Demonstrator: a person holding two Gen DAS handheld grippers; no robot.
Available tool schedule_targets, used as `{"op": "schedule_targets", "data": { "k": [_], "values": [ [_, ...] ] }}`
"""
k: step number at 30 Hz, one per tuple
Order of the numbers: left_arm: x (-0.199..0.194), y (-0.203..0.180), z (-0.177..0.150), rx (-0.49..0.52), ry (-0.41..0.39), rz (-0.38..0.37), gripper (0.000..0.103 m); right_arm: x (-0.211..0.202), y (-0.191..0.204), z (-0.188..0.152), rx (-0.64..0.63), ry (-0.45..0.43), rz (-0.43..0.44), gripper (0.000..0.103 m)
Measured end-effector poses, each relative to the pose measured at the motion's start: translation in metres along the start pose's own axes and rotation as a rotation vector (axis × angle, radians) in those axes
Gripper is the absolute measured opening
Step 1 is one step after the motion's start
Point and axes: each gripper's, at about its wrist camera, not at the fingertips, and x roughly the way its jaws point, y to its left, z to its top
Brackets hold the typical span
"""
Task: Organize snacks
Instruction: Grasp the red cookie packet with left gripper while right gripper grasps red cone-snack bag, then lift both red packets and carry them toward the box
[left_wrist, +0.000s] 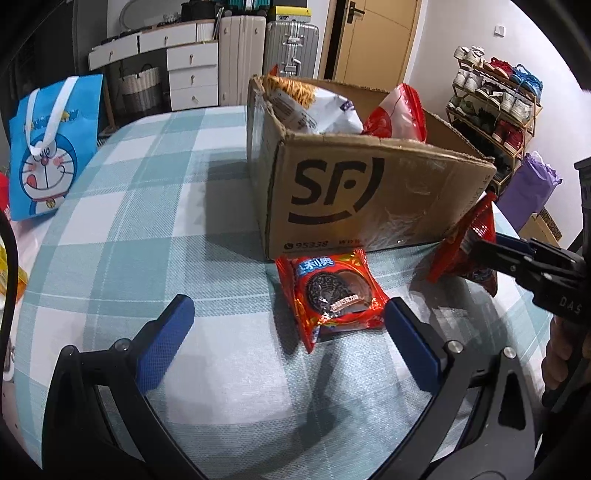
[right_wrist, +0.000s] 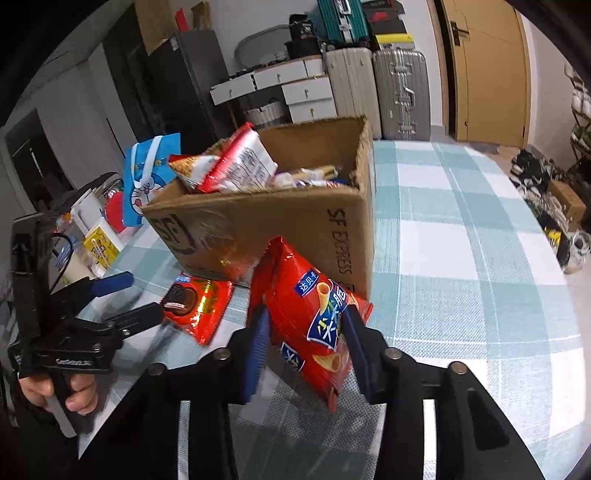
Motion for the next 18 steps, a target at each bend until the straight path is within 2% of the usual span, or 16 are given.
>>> {"op": "schedule_targets", "data": {
  "k": [12, 15, 16, 17, 18],
  "values": [
    [0.023, -0.022, 0.008, 0.015, 0.05, -0.009, 0.101, 0.005, -0.001, -0.004, -0.02, 0.03, -0.006, 0.039],
    [0.029, -0.03, 0.007, 0.046, 0.064, 0.004, 0.084, 0.005, 0.0, -0.003, -0.024, 0.032, -0.007, 0.039],
    [0.031, -0.034, 0.006, 0.058, 0.075, 0.0, 0.07, 0.005, 0.0, -0.003, -0.024, 0.034, -0.006, 0.039],
    [0.032, -0.035, 0.004, 0.066, 0.08, -0.014, 0.061, 0.005, 0.0, -0.003, -0.025, 0.035, -0.006, 0.039],
    [0.031, -0.037, 0.003, 0.069, 0.072, -0.02, 0.061, 0.005, -0.001, -0.003, -0.024, 0.034, -0.007, 0.039]
  ]
}}
